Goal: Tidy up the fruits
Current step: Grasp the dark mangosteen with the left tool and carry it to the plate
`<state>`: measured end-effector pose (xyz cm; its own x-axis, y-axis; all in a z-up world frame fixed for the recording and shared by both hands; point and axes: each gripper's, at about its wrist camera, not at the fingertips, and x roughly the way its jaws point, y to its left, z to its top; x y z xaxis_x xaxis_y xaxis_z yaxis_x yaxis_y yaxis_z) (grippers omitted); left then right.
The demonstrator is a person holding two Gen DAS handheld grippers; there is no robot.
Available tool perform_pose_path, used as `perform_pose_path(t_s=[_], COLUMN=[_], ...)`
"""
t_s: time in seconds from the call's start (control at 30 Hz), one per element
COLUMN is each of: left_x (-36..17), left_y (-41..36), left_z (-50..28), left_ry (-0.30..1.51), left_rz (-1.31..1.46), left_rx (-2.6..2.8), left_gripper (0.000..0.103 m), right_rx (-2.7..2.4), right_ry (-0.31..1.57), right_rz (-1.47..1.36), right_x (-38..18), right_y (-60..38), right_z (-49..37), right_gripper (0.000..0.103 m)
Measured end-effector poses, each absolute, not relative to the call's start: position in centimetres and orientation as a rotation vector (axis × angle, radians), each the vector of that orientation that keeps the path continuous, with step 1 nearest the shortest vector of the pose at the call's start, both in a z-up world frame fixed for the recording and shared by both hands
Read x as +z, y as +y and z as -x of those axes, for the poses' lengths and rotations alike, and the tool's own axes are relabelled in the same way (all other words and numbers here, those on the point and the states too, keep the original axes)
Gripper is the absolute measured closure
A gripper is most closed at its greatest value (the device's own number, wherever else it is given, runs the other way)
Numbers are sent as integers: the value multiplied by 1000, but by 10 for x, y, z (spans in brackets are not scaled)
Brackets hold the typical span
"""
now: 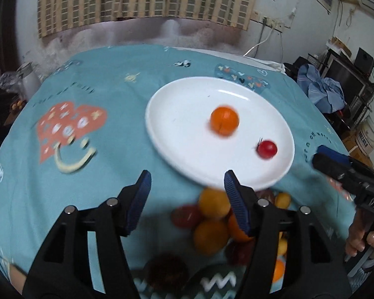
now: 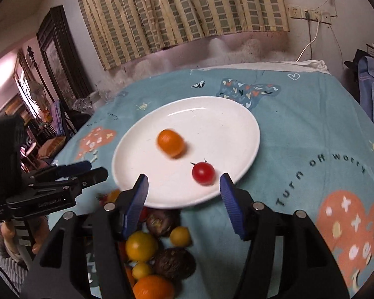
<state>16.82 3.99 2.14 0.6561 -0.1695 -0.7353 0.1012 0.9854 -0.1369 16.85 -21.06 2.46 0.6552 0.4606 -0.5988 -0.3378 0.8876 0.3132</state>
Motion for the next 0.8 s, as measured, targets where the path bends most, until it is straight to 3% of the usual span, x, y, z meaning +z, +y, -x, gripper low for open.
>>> perform_pose_path(t_s=[0.3, 0.8], left_x=[-12, -28], left_y=[56, 40], left_z=[-79, -97], left_ry=[867, 899], left_rz=[24, -83], left_rx=[-95, -82], left_gripper=[40, 40], right_rx=[513, 488], right_ry=[729, 826], right_rz=[-166, -115], right_x=[5, -21], right_y=[-203, -194], right_z=[-87, -84], right_gripper=[43, 43])
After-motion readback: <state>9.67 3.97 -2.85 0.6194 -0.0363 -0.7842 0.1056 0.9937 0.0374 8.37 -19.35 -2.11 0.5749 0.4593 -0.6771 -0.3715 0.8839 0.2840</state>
